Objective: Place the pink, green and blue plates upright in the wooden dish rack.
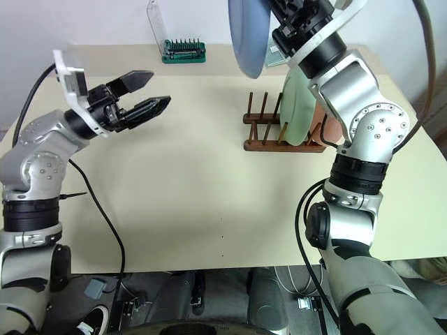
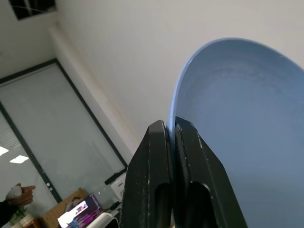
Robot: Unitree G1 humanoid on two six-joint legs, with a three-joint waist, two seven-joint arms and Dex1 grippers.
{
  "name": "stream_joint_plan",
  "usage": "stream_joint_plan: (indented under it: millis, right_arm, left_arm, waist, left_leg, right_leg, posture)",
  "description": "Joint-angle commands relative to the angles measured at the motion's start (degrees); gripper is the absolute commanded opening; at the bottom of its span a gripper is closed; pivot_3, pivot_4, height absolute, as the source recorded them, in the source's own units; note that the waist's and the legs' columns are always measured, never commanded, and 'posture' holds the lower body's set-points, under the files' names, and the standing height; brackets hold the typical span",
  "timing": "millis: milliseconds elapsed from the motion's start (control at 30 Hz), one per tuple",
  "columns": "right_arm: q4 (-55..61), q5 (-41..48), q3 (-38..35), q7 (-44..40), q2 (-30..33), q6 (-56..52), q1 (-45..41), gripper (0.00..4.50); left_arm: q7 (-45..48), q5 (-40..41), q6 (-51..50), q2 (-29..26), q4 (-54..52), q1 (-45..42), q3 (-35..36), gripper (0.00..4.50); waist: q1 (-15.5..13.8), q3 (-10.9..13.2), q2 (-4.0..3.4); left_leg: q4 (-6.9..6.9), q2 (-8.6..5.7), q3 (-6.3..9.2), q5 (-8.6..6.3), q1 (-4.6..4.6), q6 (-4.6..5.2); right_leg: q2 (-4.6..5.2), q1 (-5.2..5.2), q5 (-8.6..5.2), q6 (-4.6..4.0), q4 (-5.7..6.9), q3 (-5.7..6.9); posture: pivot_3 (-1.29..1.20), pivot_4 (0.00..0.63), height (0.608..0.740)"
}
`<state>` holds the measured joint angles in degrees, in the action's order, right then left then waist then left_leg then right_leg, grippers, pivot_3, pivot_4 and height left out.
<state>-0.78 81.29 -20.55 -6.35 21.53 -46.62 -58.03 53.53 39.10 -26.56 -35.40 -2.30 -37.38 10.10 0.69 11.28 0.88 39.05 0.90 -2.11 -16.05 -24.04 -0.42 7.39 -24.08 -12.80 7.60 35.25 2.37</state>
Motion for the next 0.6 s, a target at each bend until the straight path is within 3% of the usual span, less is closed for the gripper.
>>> stream_joint_plan:
  millis: [33, 367, 600]
  right_arm:
    - [1.34, 2.84, -1.95, 1.21, 1.74, -1.55, -0.10, 0.00]
    - [0.35, 4.87, -4.12, 7.40, 0.56, -0.61, 7.16, 0.00]
    - [1.64, 3.69, -3.63, 6.23, 0.23, -0.09, 10.01, 0.00]
  left_arm:
    - [2.10, -1.24, 1.87, -1.61, -0.51, 0.59, 0.59, 4.45]
    - [0.80, -2.50, 3.63, -0.74, -1.64, 3.16, 1.47, 4.45]
    - [0.07, -2.11, 2.54, -0.30, -1.53, 2.80, 1.38, 4.45]
  waist:
    - [-0.03, 0.00, 0.00]
    - [0.05, -0.01, 0.01]
    - [0.09, -0.01, 0.01]
  left_leg:
    - [0.03, 0.00, 0.00, 0.00, -0.08, 0.00]
    - [0.08, -0.01, 0.00, 0.00, -0.36, 0.02]
    - [0.08, 0.00, 0.01, 0.00, -0.36, 0.02]
  right_leg:
    - [0.00, -0.06, 0.00, 0.00, 0.01, 0.00]
    - [0.00, -0.35, 0.01, 0.01, 0.09, 0.00]
    - [0.00, -0.36, 0.01, 0.01, 0.09, 0.00]
  posture:
    - [0.00, 0.150, 0.724]
    - [0.00, 0.150, 0.724]
    - [0.00, 0.150, 0.724]
